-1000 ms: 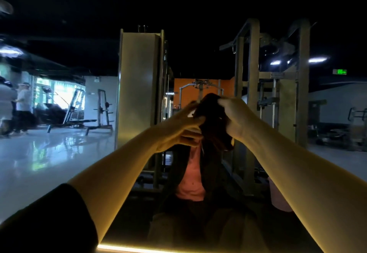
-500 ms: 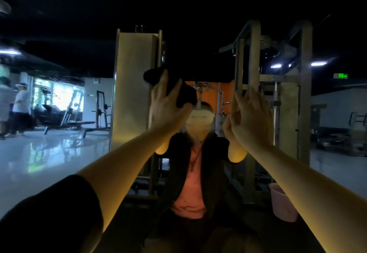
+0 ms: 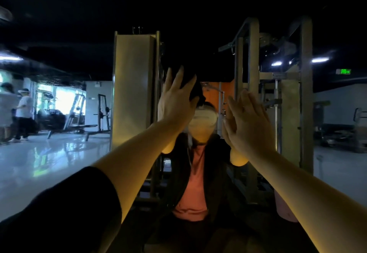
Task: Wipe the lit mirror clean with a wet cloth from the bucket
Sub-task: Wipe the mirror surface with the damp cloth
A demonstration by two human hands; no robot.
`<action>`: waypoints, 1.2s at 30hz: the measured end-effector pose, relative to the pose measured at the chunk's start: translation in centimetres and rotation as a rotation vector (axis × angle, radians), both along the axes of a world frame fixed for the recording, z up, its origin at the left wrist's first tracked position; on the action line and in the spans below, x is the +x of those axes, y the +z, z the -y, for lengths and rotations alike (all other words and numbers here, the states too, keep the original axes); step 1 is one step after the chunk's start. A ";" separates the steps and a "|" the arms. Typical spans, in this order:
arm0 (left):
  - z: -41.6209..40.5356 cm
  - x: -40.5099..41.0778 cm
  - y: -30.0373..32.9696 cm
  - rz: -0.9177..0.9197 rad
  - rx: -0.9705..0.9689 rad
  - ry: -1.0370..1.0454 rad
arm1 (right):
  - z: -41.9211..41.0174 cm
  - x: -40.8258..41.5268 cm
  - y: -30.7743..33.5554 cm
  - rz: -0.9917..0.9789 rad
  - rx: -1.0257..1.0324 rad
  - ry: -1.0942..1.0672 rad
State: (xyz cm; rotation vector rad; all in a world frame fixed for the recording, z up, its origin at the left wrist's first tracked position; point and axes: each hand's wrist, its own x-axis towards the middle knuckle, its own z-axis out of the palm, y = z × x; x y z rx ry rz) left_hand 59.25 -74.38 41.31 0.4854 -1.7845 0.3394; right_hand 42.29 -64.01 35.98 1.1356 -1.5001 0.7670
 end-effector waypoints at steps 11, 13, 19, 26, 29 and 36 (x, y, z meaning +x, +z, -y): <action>2.0 1.2 6.1 -0.056 -0.025 0.163 | -0.1 -1.5 -1.5 -0.113 -0.004 0.019; 0.7 -0.1 7.9 -0.054 -0.060 0.118 | 0.2 -1.6 -1.6 -0.124 -0.021 0.034; -1.8 -3.1 0.9 0.159 -0.283 0.057 | 0.1 -1.4 -1.7 -0.097 -0.017 0.030; 0.7 0.1 0.5 -0.016 -0.072 0.037 | -0.3 -0.6 -1.5 -0.011 0.050 0.050; -0.4 -0.4 -7.7 0.112 -0.130 -0.024 | -0.1 -0.1 -3.7 0.029 0.083 0.051; 3.2 2.7 -9.6 0.017 -0.068 0.007 | -0.7 -0.6 -7.9 -0.064 0.139 0.053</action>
